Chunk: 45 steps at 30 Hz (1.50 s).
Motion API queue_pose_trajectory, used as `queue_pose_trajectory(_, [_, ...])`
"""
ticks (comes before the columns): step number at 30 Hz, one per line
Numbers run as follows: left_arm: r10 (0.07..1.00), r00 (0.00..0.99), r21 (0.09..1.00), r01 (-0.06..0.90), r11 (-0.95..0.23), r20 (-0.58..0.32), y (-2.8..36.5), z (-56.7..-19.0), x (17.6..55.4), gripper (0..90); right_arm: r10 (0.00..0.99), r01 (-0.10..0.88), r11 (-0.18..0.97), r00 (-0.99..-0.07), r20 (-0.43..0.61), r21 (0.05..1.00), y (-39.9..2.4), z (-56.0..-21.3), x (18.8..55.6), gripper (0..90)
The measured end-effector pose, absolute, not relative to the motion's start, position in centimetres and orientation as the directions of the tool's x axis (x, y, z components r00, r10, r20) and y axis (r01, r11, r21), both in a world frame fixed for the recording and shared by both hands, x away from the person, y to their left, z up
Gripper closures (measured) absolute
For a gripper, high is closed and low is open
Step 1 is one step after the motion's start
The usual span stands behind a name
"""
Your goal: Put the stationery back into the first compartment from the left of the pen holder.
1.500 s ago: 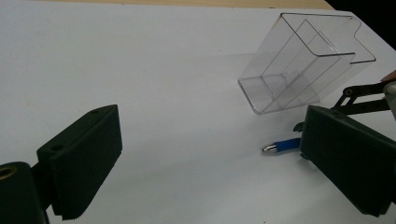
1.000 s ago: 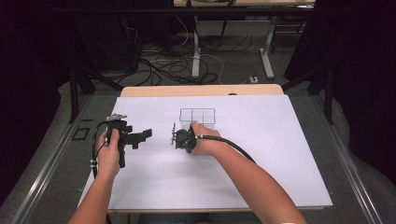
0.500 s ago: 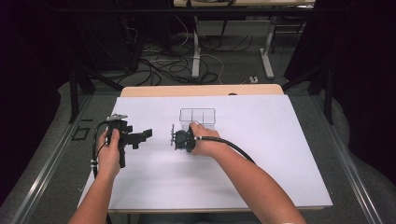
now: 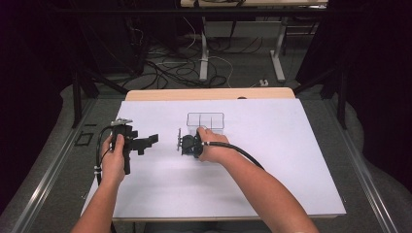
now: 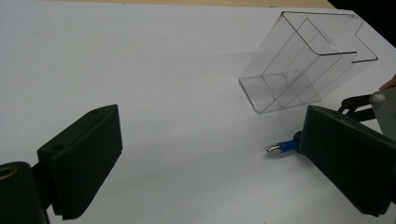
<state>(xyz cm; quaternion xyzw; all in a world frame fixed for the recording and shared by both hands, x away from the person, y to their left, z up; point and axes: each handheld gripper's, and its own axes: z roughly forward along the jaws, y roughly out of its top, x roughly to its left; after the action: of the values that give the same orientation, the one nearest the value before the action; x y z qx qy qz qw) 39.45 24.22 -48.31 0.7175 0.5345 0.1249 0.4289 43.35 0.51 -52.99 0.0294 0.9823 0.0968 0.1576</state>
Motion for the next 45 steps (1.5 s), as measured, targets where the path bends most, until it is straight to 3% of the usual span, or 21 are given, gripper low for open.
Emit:
queue_pose_trajectory(17, [0.875, 0.399, 0.747, 0.662, -0.067, -0.275, 24.1, -48.4, 39.4, 5.9, 0.110, 0.055, 0.980, -0.951, -0.291, 0.190, 0.1, -52.1, 43.0, 80.0])
queue_pose_trajectory(28, [0.875, 0.400, 0.742, 0.666, -0.072, -0.274, 24.2, -48.3, 39.4, 6.0, 0.183, 0.117, 0.960, -0.950, -0.254, 0.255, -0.5, -50.9, 43.2, 80.0])
queue_pose_trajectory(37, [0.875, 0.396, 0.743, 0.666, -0.066, -0.277, 24.2, -48.3, 39.4, 6.0, 0.324, 0.260, 0.898, -0.936, -0.135, 0.356, -1.2, -49.7, 43.9, 80.0])
queue_pose_trajectory(40, [0.878, 0.391, 0.745, 0.664, -0.062, -0.276, 24.2, -48.3, 39.4, 6.0, 0.410, 0.362, 0.838, -0.911, -0.034, 0.409, -1.7, -49.1, 44.5, 80.0])
queue_pose_trajectory(45, [0.879, 0.386, 0.746, 0.664, -0.055, -0.279, 24.4, -48.3, 39.4, 6.0, 0.476, 0.449, 0.772, -0.877, 0.059, 0.450, -2.4, -48.6, 45.0, 80.0])
